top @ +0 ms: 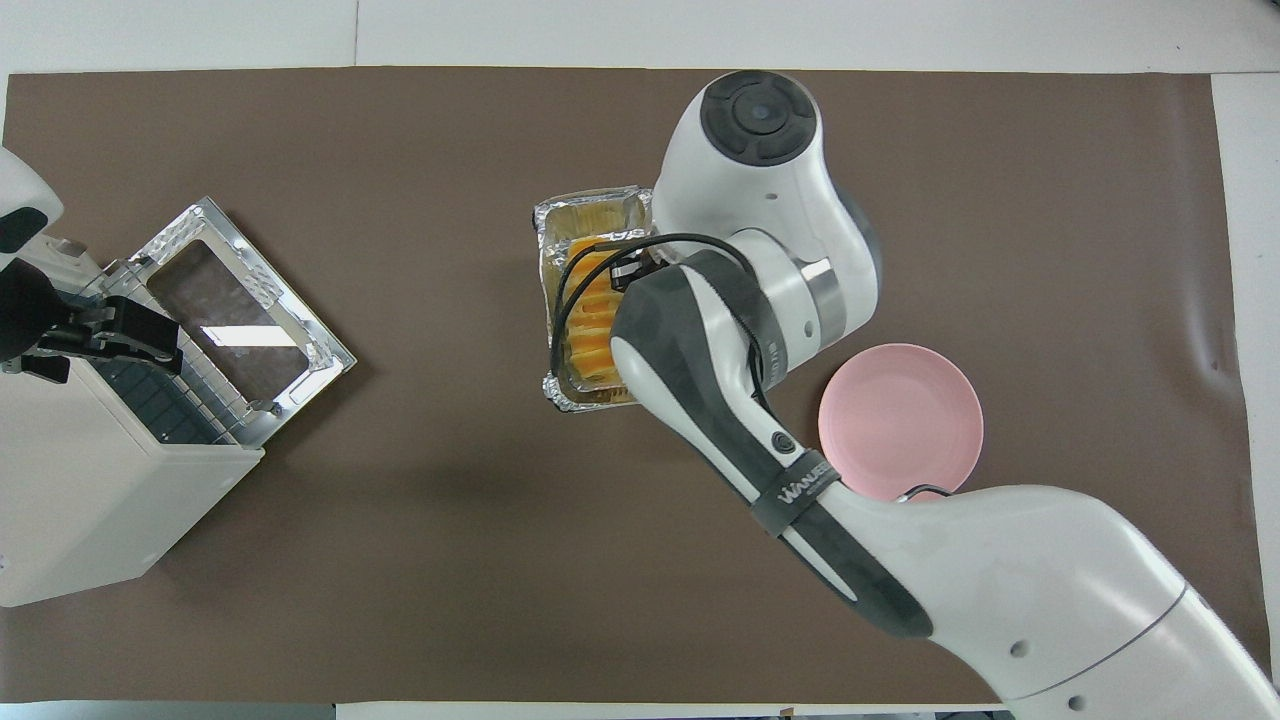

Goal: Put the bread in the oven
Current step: 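Push the foil tray toward the oven with the right gripper, then release the tray and withdraw the right gripper to rest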

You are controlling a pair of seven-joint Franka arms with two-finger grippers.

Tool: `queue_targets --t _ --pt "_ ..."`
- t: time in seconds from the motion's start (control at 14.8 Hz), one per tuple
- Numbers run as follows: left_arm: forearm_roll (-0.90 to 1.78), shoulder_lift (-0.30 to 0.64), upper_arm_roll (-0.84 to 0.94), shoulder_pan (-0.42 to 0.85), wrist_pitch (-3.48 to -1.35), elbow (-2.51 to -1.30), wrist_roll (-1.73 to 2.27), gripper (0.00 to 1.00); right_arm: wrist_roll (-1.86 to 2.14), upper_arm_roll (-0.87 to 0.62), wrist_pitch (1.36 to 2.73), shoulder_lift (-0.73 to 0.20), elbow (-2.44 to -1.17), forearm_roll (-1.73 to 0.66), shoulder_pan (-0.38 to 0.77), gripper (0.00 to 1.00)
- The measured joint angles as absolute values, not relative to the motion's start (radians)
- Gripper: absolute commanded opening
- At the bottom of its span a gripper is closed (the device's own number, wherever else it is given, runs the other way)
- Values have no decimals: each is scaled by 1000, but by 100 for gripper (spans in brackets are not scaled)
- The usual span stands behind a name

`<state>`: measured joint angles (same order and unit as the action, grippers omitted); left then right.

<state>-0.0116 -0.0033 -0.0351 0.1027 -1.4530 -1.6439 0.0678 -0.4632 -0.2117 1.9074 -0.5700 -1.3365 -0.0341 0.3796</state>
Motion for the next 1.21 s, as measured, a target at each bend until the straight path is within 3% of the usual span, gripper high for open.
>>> queue_targets --t 0.4,0.61,0.67,0.74,1.01,1.21 --pt "-12 -3 -35 103 -1453 -1644 68 100 -502 -210 2211 -565 -1593 -34 415 0" --pt "-12 -3 -35 103 -1453 -1644 68 100 -504 -208 2261 -541 -1667 -34 415 0" --pt "-12 -3 -35 103 -1453 -1644 68 100 -504 -208 2261 -532 -1676 -34 414 30" --pt "-12 -3 -35 103 -1453 -1644 68 100 -507 -208 2261 -525 -1680 -34 414 99" --pt "-12 -3 -35 103 -1453 -1644 68 100 -568 -207 2232 -507 -1677 -34 413 100" --pt "-12 -3 -35 103 -1453 -1644 68 100 -586 -199 2097 -491 -1615 -34 405 100"
